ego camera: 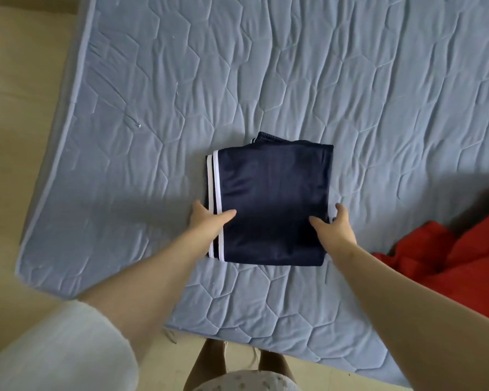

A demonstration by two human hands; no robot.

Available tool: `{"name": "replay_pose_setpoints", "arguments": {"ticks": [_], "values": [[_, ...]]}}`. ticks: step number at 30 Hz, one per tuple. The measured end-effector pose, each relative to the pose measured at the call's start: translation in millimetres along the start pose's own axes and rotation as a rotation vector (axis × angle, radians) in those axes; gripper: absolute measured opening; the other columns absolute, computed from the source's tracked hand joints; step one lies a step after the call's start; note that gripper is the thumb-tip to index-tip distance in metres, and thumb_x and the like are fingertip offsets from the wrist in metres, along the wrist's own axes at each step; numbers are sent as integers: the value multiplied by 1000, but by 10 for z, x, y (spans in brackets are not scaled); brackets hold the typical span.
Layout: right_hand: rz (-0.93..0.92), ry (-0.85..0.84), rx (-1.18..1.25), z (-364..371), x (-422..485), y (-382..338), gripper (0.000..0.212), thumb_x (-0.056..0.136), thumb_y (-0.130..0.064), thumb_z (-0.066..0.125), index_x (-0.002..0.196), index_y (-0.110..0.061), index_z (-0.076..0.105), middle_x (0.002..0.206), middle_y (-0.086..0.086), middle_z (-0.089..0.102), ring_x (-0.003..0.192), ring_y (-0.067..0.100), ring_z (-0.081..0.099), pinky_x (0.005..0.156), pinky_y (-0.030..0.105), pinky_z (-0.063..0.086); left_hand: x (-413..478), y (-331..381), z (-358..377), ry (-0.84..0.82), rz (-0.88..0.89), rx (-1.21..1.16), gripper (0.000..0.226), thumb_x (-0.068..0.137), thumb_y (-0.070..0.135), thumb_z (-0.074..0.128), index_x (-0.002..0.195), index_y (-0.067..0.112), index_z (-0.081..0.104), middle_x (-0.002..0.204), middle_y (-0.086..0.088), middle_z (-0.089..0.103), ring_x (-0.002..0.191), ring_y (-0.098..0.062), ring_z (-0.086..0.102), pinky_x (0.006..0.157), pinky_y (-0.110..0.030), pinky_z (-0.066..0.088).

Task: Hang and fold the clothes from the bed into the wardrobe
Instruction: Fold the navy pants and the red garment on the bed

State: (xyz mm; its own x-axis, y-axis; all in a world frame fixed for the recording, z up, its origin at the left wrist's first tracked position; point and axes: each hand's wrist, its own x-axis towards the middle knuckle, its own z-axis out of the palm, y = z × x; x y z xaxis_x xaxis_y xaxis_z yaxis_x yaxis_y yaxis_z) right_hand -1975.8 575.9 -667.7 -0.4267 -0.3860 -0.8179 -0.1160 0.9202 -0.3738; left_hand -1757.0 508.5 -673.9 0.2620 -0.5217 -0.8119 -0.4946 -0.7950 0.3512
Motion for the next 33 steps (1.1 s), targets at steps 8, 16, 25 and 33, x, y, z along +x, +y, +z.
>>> {"name": "replay_pose_setpoints", "arguments": {"ticks": [8,16,25,33], "values": [[-159,143,128,63,10,-13,11,81,-13,56,81,-24,53,79,-4,61,76,19,58,67,31,48,-7,68,-37,76,367,-37,22,77,17,71,75,28,53,75,13,63,71,-7,61,64,-21,47],[65,98,109,131,249,-60,57,85,-30,57,135,-13,36,133,8,48,117,32,49,100,47,41,354,187,102,19,204,277,73,83,46,59,144,21,28,144,-9,31,131,-31,34,109,-45,30],[247,-325,361,255,220,6,36,71,-41,77,94,-21,58,93,3,68,84,24,64,62,32,49,354,69,71,-292,0,-112,49,72,32,78,115,14,61,102,-4,70,95,-23,66,88,-36,50],[204,-464,456,-71,-279,-341,32,72,-27,76,100,-16,66,86,8,75,74,26,72,63,34,55,-157,434,-509,-420,40,-262,13,76,19,72,88,14,70,81,-6,74,71,-21,72,56,-26,54]]}}
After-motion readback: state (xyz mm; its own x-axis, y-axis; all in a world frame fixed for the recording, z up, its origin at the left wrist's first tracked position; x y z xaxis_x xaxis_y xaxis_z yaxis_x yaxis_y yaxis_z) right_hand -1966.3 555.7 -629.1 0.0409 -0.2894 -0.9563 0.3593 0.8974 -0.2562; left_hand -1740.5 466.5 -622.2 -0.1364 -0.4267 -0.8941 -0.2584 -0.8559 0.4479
